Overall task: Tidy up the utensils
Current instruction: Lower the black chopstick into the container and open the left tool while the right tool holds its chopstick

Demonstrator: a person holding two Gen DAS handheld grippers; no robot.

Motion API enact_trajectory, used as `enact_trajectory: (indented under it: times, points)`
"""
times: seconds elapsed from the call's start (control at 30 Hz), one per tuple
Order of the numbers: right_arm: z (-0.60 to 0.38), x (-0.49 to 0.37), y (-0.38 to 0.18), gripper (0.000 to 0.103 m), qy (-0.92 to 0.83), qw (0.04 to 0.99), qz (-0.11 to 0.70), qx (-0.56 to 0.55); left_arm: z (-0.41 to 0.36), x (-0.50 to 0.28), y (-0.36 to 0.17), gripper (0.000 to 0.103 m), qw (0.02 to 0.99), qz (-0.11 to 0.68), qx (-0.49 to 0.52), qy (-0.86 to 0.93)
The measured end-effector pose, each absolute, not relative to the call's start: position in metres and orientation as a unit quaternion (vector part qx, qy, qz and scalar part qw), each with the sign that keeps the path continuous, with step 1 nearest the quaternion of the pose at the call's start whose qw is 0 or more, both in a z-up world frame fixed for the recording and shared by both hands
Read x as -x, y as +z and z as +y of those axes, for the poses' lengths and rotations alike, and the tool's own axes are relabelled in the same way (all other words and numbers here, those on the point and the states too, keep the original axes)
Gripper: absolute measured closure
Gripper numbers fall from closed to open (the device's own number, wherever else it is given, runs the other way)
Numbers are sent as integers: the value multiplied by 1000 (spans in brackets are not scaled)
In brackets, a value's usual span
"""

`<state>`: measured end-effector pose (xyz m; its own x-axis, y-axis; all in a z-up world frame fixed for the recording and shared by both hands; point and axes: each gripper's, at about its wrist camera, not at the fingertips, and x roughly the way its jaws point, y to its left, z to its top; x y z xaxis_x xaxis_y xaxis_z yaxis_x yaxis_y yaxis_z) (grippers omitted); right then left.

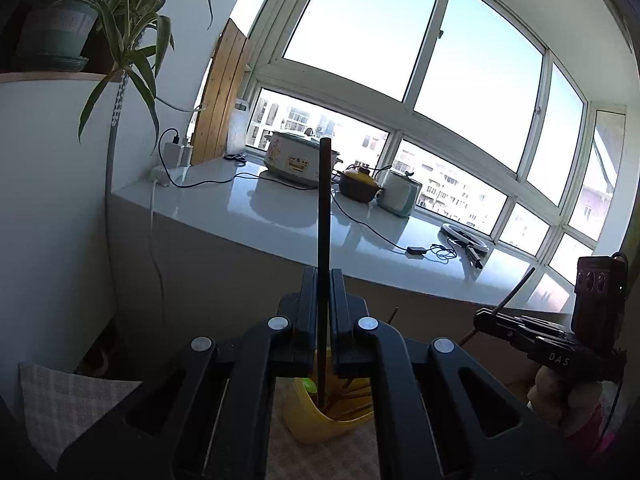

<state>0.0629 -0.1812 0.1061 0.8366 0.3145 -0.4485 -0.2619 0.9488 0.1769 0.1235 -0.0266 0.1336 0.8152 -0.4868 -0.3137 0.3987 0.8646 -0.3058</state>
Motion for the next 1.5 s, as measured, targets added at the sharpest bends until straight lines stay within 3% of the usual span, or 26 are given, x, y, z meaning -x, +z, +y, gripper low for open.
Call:
enact_trajectory:
  times: [1.0, 1.5]
  points:
    - [-175, -104, 42, 99, 108, 941, 320, -25, -75, -156, 62, 100, 928, 279, 80, -235]
    - [-180, -102, 35, 98, 91, 942, 322, -34, -74, -140, 60, 100, 934, 269, 62, -229]
